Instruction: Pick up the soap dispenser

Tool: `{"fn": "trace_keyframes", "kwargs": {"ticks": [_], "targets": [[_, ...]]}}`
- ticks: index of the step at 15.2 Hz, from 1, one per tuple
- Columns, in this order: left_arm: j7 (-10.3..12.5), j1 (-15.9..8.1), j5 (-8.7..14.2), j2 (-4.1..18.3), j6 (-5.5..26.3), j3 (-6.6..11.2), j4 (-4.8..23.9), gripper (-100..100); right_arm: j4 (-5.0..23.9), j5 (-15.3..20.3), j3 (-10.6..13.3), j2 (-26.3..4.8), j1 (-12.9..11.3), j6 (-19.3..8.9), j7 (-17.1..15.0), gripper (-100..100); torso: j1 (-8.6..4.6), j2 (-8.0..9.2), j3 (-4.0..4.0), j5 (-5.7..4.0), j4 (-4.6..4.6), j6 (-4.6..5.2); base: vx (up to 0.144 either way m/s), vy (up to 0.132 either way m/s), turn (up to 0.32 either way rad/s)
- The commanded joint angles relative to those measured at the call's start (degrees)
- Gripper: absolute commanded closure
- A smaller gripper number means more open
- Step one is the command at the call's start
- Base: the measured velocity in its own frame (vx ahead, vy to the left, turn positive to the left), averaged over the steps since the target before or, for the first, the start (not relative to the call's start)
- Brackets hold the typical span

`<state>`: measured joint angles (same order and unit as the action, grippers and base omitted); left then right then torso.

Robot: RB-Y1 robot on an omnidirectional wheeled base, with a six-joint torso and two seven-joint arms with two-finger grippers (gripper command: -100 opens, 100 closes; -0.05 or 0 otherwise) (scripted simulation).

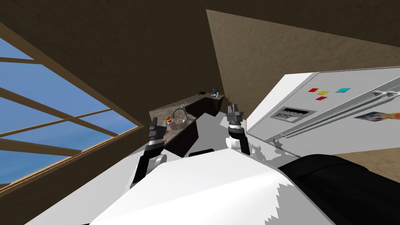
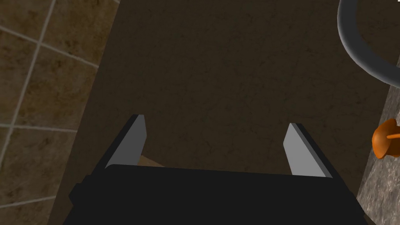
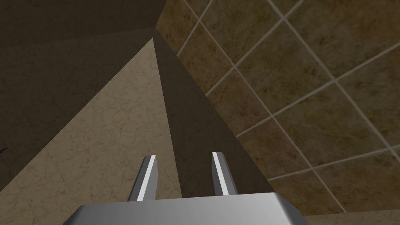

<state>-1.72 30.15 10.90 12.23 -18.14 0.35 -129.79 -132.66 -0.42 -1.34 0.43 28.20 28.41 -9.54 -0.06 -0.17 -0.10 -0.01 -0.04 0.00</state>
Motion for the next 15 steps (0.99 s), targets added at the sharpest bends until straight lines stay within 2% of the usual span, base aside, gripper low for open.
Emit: {"fn": "trace_keyframes", "kwargs": {"ticks": [1,3,4,9,12,15], "targets": [[0.6,-0.2,0.9,2.0,0.8,0.13,0.4,-100,0.0,0.0,0.0,0.0,0.0,0.0,0.0,0,0.00,0.00,0.00,0.00,0.00,0.00,0.047,-0.026,0.022],[1.6,-0.5,2.8,5.0,2.3,0.37,1.1,-100,0.0,0.0,0.0,0.0,0.0,0.0,0.0,0,-0.04,-0.05,-0.03,-0.01,-0.01,0.00,0.059,-0.038,0.028],[1.6,-0.5,2.8,5.2,2.3,0.37,1.1,-100,0.0,0.0,0.0,0.0,0.0,0.0,0.0,0,-0.07,-0.09,-0.05,-0.02,-0.02,0.00,0.063,-0.035,0.033],[4.7,-1.5,8.1,10.9,6.8,1.43,2.9,-100,0.0,0.0,0.0,0.0,0.0,0.0,0.0,0,-0.15,-0.26,-0.14,-0.03,-0.05,-0.01,0.091,-0.054,0.060],[6.6,-2.2,11.3,12.8,9.7,2.41,4.0,-100,0.0,0.0,0.0,0.0,0.0,0.0,0.0,0,-0.23,-0.37,-0.21,-0.05,-0.09,-0.01,0.118,-0.069,0.103],[8.6,-2.9,14.4,13.5,12.7,3.59,5.1,-100,0.0,0.0,0.0,0.0,0.0,0.0,0.0,0,-0.21,-0.38,-0.22,-0.05,-0.08,-0.02,0.117,-0.069,0.131]]}}
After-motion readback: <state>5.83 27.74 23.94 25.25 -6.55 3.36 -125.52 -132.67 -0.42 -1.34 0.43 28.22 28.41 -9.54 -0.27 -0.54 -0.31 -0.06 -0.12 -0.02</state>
